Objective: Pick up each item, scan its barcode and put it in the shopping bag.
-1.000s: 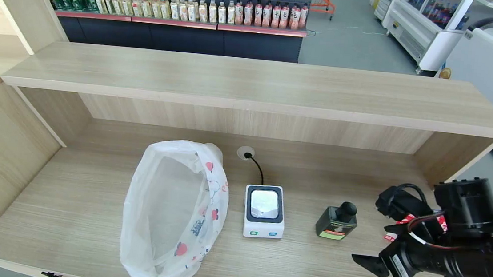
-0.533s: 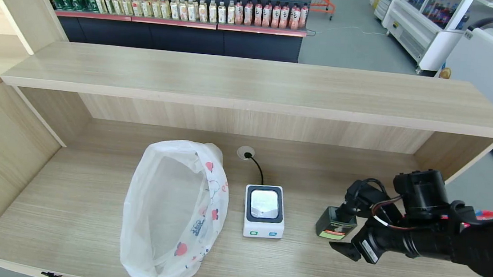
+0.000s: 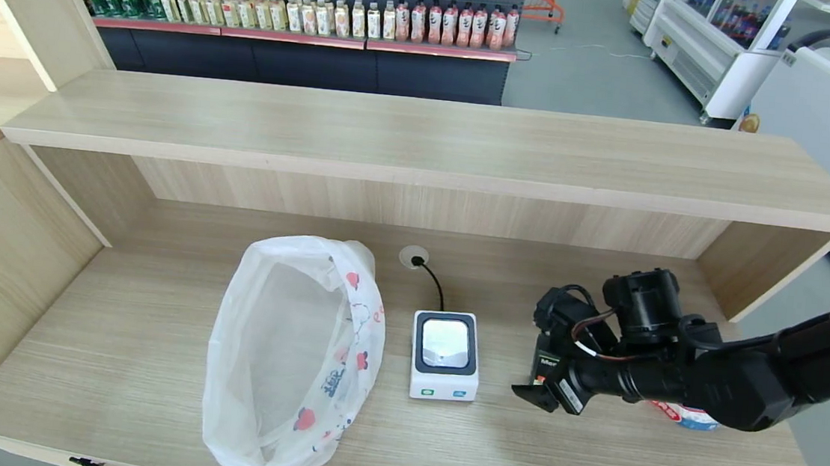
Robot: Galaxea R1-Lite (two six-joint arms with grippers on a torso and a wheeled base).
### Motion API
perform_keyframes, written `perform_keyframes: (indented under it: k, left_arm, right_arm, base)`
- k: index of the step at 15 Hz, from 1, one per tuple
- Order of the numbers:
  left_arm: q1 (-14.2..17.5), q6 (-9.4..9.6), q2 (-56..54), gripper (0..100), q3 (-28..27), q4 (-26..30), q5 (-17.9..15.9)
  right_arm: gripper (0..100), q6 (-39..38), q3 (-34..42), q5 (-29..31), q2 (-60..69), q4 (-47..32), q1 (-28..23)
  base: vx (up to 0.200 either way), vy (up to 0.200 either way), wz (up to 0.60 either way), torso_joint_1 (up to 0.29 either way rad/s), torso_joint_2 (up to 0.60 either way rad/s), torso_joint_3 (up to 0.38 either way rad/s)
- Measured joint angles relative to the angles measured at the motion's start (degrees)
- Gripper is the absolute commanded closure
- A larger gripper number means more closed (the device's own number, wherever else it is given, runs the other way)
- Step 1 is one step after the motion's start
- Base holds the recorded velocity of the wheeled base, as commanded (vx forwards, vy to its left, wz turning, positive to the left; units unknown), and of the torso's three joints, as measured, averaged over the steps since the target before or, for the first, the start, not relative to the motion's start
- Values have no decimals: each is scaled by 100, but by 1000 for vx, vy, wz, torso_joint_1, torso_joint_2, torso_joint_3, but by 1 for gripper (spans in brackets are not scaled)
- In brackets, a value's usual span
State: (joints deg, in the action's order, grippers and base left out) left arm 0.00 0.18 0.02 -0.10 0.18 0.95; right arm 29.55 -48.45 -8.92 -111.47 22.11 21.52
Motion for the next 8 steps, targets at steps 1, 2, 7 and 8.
perform_keyframes:
  k: [1, 2, 7, 8]
  left_arm:
    - [0, 0, 0, 0, 0, 0, 0]
    - [0, -2, 0, 0, 0, 0, 0]
    - [0, 0, 0, 0, 0, 0, 0]
    - [0, 0, 0, 0, 0, 0, 0]
  right_arm:
    - [100, 9, -74, 4, -68, 0, 34]
    - [100, 6, -127, 6, -138, 0, 67]
    - [100, -18, -102, -22, -258, 126, 160]
    - [100, -24, -41, -33, -252, 205, 160]
  base:
    - [0, 0, 0, 0, 0, 0]
    - [0, 0, 0, 0, 0, 0]
    - [0, 0, 0, 0, 0, 0]
    - [0, 0, 0, 0, 0, 0]
